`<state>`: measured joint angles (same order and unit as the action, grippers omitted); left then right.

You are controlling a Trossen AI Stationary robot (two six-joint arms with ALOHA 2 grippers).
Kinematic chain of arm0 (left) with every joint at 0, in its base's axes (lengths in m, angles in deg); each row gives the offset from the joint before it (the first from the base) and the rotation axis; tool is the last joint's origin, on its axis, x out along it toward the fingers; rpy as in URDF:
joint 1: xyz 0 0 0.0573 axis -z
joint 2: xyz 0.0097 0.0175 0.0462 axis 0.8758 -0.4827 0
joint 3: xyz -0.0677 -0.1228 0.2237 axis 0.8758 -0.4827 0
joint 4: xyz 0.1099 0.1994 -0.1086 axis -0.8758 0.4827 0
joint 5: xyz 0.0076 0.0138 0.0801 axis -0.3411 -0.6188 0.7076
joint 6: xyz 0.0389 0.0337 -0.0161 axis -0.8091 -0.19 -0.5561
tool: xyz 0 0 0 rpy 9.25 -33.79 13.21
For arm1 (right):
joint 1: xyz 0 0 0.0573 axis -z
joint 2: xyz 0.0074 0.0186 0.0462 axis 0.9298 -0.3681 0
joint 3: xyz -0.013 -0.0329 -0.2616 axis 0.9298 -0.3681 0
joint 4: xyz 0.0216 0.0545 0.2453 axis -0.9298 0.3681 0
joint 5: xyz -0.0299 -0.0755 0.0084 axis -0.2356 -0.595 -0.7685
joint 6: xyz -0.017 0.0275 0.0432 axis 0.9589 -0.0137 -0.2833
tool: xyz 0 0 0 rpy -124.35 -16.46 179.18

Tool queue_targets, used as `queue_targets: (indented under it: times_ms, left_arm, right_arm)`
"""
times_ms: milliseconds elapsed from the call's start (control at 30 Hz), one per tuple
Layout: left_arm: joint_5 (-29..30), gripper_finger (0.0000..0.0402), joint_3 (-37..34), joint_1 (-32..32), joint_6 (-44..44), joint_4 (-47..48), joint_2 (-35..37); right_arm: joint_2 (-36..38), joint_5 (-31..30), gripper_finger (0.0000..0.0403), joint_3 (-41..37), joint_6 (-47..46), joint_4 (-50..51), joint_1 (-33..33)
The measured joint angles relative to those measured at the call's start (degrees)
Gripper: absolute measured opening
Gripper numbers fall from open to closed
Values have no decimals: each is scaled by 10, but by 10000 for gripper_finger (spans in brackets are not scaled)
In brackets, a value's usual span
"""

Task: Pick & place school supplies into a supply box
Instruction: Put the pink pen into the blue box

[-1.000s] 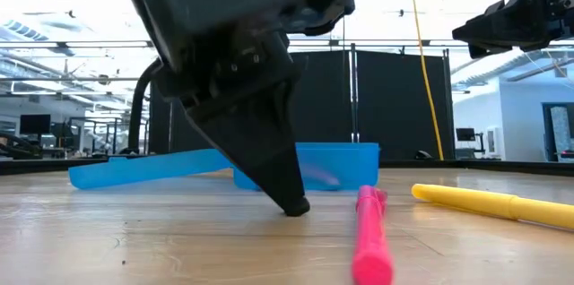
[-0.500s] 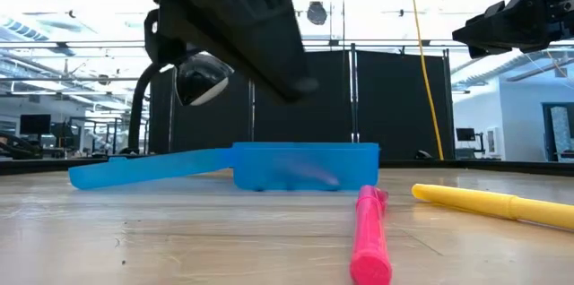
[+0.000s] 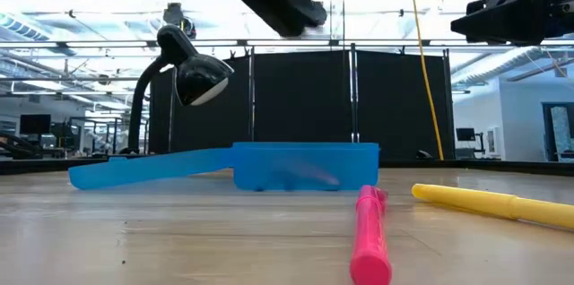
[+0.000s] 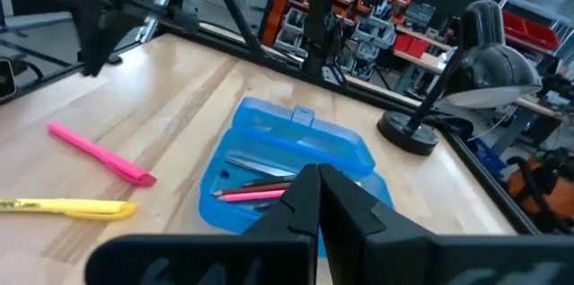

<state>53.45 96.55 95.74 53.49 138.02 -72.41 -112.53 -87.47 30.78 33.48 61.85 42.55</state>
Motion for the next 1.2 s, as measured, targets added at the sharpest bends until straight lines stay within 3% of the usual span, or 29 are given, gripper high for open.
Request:
queue_targets:
  times_ms: [200,300,500,700,867,1000,1200]
  left_arm:
    - [-17,2,128,-20,24,16,-98]
    - [-18,7,157,-33,21,45,-119]
    - [-37,56,157,-45,30,65,-119]
    - [-87,144,157,-54,70,65,-119]
    - [-93,204,154,-61,74,62,-119]
    - [-111,223,123,-64,75,60,-119]
    - [-159,216,55,-65,110,26,-112]
  right_arm:
    - [0,0,0,0,13,0,0]
    - [0,0,0,0,17,0,0]
    - [0,0,0,0,22,1,0]
    - [0,0,0,0,27,0,0]
    - [0,0,0,0,29,0,0]
    - [0,0,0,0,28,0,0]
    - [0,-1,0,0,27,0,0]
